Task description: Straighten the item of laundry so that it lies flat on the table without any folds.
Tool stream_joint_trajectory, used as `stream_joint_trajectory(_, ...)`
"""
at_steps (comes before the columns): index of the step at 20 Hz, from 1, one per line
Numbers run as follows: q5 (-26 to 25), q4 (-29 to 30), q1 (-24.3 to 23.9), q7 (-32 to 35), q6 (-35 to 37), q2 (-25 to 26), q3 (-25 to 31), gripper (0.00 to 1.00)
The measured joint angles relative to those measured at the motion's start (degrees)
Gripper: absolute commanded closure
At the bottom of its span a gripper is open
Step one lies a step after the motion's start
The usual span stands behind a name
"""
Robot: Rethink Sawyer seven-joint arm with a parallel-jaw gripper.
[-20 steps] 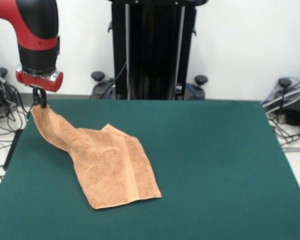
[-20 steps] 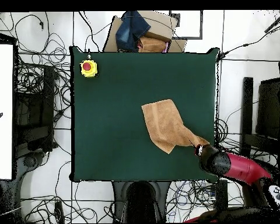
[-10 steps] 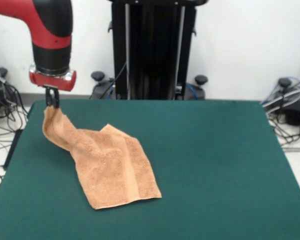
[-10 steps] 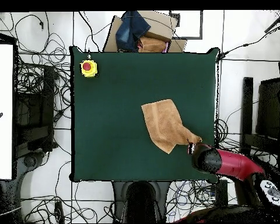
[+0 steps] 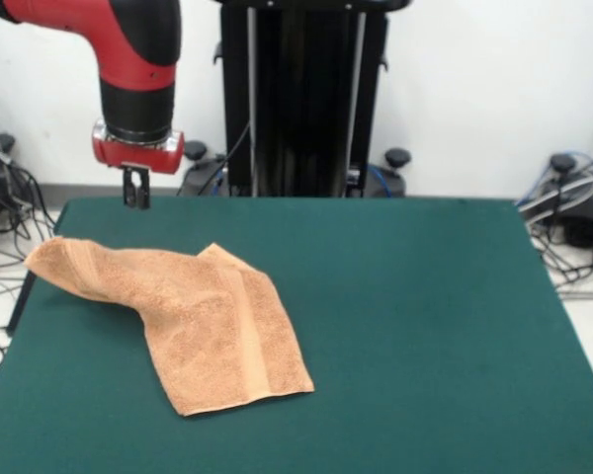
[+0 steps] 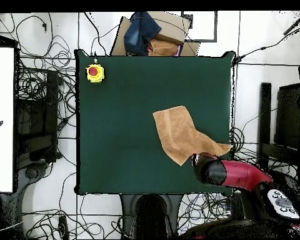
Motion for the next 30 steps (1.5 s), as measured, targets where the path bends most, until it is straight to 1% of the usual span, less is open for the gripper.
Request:
stream_joint_trajectory(8,-0.52,0.04,-1.78,0.00,-1.56,0.01,0.07,1.00)
stream_joint_trajectory(17,-0.52,0.04,-1.75,0.00,-2.13,0.00,0.05,1.00)
stream_joint_trajectory(23,-0.52,0.04,-0.50,0.00,-5.92,-0.01,-0.78,1.00)
stream_joint_trajectory(30,-0.51,0.90,3.73,0.00,-11.12,-0.18,-3.31,1.00)
